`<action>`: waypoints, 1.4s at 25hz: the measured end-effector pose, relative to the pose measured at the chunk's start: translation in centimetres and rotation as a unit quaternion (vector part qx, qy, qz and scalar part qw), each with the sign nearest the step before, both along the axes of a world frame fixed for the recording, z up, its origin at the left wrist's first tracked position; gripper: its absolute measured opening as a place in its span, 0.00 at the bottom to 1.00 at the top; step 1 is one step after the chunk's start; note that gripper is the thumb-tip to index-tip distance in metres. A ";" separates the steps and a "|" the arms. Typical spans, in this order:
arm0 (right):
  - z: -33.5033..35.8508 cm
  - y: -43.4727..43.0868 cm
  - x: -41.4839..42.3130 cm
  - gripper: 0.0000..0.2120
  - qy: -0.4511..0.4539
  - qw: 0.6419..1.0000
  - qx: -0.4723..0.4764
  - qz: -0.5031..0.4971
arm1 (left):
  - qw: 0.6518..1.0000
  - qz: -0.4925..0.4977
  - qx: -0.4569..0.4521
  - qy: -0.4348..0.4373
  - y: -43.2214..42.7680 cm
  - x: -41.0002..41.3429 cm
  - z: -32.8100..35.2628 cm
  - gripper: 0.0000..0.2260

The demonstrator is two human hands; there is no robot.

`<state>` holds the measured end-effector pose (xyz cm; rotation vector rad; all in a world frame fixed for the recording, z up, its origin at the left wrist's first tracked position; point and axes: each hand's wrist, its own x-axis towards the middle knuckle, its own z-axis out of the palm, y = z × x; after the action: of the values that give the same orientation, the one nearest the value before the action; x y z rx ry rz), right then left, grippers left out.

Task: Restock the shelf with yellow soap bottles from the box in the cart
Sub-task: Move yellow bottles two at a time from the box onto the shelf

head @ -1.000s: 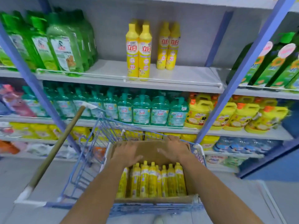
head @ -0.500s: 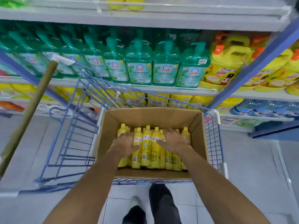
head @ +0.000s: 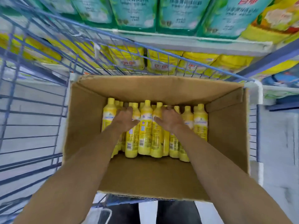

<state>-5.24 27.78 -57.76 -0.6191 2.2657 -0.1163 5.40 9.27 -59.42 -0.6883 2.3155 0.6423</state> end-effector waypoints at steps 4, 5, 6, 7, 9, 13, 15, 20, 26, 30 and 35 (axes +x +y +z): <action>-3.5 -1.2 0.3 0.28 0.018 0.995 -0.022 -0.099 | 0.997 0.073 0.009 0.020 0.0 -0.7 -3.4 0.29; -4.1 -1.4 0.3 0.28 0.021 0.992 -0.034 -0.123 | 0.996 0.085 0.026 0.028 -0.2 -0.7 -4.1 0.29; -4.6 -1.5 0.1 0.28 0.019 0.988 -0.043 -0.146 | 0.994 0.097 0.041 0.031 -0.4 -0.7 -4.6 0.29; -4.9 -1.4 0.0 0.28 0.012 0.985 -0.048 -0.167 | 0.992 0.111 0.053 0.028 -0.6 -0.7 -4.8 0.29; -5.1 -1.1 0.3 0.25 -0.020 0.979 -0.043 -0.198 | 0.985 0.147 0.087 0.023 -0.8 -0.6 -4.4 0.30; -2.7 -1.2 1.1 0.26 -0.048 0.968 -0.076 -0.235 | 0.970 0.195 0.138 0.049 -0.7 -0.6 -1.2 0.34; -0.1 -1.5 1.6 0.30 -0.045 0.971 -0.104 -0.210 | 0.971 0.174 0.151 0.068 -0.6 -0.4 1.2 0.33; 9.5 -1.1 0.0 0.30 0.000 0.976 -0.174 -0.132 | 0.968 0.107 0.161 0.157 -2.1 -2.0 10.4 0.34; 25.4 -1.9 -4.1 0.21 0.080 0.953 -0.265 -0.121 | 0.947 0.032 0.179 0.264 -3.8 -6.2 26.0 0.38; 37.1 -2.5 -6.2 0.22 0.141 0.927 -0.336 -0.087 | 0.912 -0.012 0.185 0.367 -4.2 -8.8 38.7 0.35; 49.2 -2.1 -8.7 0.24 0.220 0.879 -0.421 -0.052 | 0.872 -0.065 0.166 0.457 -5.3 -11.1 50.9 0.26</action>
<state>-13.97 25.66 -8.53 -1.0412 2.6354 -1.1686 -5.69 4.00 -8.50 -0.0231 2.9129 1.5006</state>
